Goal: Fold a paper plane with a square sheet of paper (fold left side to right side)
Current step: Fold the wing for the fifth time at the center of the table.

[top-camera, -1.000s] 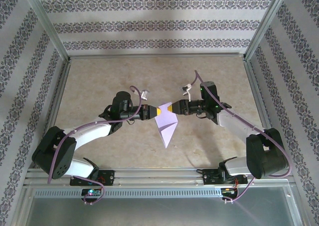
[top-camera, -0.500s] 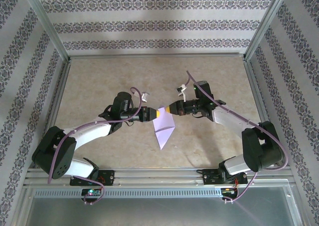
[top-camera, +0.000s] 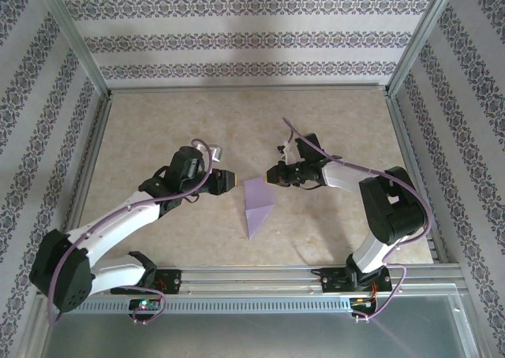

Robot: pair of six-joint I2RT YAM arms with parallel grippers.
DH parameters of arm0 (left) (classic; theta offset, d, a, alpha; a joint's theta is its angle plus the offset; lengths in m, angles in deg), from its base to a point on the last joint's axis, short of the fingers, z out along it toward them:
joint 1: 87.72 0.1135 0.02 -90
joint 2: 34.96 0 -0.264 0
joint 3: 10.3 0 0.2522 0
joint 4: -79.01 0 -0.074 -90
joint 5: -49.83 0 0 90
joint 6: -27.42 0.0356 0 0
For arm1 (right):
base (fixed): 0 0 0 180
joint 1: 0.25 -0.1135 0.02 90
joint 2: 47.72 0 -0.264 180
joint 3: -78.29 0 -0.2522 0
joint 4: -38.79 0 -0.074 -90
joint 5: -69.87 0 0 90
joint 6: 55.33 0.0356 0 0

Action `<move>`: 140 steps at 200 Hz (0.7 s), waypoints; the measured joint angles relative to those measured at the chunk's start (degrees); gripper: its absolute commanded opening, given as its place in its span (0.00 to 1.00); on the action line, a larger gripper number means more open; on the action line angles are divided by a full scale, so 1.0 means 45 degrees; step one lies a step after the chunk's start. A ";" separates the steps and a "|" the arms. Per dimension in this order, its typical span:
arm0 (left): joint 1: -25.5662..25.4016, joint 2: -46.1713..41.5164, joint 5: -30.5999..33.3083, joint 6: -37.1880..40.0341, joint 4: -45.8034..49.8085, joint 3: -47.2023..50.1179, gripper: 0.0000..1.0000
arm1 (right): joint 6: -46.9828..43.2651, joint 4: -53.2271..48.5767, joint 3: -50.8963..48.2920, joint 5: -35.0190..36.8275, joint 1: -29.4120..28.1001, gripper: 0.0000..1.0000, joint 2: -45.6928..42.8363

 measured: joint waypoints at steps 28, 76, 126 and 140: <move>-0.1802 0.0058 0.1423 0.0617 0.1302 -0.0860 0.40 | 0.0685 -0.0894 0.0772 0.0583 0.0194 0.00 0.0000; -0.5003 0.3026 0.3740 0.1030 0.2642 -0.2565 0.42 | 0.1297 -0.2453 0.1515 0.1146 0.0359 0.00 0.0039; -0.6071 0.5955 0.5183 0.1039 0.3507 -0.4493 0.43 | 0.1783 -0.2929 0.1588 0.1258 0.0442 0.00 0.0481; -0.6178 0.6523 0.5362 0.1044 0.3667 -0.4969 0.43 | 0.1826 -0.3007 0.1588 0.1277 0.0442 0.00 0.0495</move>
